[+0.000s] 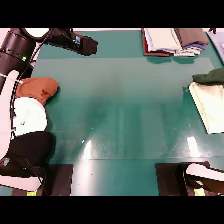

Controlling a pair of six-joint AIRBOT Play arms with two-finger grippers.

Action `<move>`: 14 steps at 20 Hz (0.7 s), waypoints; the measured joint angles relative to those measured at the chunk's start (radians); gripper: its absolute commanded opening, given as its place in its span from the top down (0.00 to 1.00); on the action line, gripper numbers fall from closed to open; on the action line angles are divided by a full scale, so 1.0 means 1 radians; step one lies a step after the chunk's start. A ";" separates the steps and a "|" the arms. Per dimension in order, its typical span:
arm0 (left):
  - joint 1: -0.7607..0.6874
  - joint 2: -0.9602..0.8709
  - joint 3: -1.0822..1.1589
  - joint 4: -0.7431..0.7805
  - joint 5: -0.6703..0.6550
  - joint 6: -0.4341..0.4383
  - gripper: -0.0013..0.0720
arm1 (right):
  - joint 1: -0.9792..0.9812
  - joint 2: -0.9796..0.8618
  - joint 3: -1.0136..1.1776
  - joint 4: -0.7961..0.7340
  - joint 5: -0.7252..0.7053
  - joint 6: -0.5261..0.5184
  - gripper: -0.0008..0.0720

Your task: Fold the shirts.

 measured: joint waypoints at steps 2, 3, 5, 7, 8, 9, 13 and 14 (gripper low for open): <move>0.000 0.000 0.000 0.000 0.000 0.000 0.95 | 0.000 0.000 0.001 -0.063 0.069 0.012 0.96; 0.000 0.000 0.000 0.000 0.000 0.000 0.95 | 0.000 0.000 0.002 -0.093 0.102 0.023 0.96; 0.000 0.000 0.000 0.000 0.000 0.001 0.95 | 0.000 0.000 0.002 -0.140 0.160 0.039 0.95; 0.000 0.000 0.000 0.000 0.000 0.002 0.95 | 0.000 0.000 0.003 -0.174 0.216 0.057 0.42; 0.000 0.000 0.000 0.000 -0.001 0.003 0.95 | -0.001 0.000 0.003 -0.187 0.240 0.063 0.22; 0.000 0.000 0.000 0.000 -0.001 0.005 0.95 | -0.001 0.000 0.003 -0.196 0.259 0.069 0.18; 0.000 0.000 0.000 0.000 -0.006 0.007 0.95 | -0.001 0.000 0.003 -0.215 0.306 0.079 0.18; 0.000 0.000 0.000 0.000 -0.010 0.008 0.95 | 0.000 0.000 0.003 -0.217 0.314 0.079 0.18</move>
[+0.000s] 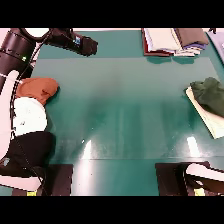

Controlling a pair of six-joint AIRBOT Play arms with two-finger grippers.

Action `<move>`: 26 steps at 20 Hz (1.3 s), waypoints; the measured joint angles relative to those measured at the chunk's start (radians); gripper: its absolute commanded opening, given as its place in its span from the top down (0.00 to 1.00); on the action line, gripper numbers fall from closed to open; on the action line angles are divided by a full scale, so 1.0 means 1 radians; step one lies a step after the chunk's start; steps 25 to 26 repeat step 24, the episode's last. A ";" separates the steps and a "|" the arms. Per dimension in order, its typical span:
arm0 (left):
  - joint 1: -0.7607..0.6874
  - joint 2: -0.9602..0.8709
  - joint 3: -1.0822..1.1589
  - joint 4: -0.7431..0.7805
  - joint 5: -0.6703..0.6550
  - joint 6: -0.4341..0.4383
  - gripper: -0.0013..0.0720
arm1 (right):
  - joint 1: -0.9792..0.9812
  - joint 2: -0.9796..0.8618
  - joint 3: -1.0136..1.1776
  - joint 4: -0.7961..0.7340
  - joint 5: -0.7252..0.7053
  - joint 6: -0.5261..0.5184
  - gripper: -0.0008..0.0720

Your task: Fold the shirts.

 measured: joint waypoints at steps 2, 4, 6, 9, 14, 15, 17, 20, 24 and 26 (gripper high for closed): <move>0.000 0.000 0.000 0.000 -0.004 0.000 0.95 | 0.018 0.003 0.000 0.000 0.008 0.002 0.18; 0.000 0.000 0.000 0.000 -0.012 0.000 0.95 | 0.051 0.016 0.000 -0.001 0.004 0.003 0.18; 0.000 0.000 0.000 0.000 -0.022 0.000 0.95 | 0.101 0.040 0.000 0.000 -0.014 0.003 0.19; 0.000 0.000 0.000 0.000 -0.028 0.000 0.95 | 0.229 0.092 0.000 0.002 -0.044 0.004 0.19; 0.000 0.000 0.000 0.000 -0.029 -0.003 0.95 | 0.547 0.156 0.000 0.001 -0.097 0.004 0.20; 0.000 0.000 0.000 0.000 -0.028 -0.003 0.95 | 0.616 0.161 0.000 0.001 -0.106 0.004 0.21; 0.000 0.000 0.000 0.000 -0.027 -0.003 0.95 | 0.739 0.163 0.000 -0.003 -0.124 0.004 0.69; 0.000 0.000 0.000 0.000 -0.027 -0.003 0.95 | 0.884 0.159 0.000 -0.007 -0.148 0.000 0.96; 0.000 0.000 0.000 0.000 -0.027 -0.003 0.95 | 0.987 0.156 0.000 -0.009 -0.172 -0.007 0.96; 0.000 0.000 0.000 0.000 -0.027 -0.003 0.95 | 0.987 0.156 0.000 -0.009 -0.172 -0.007 0.96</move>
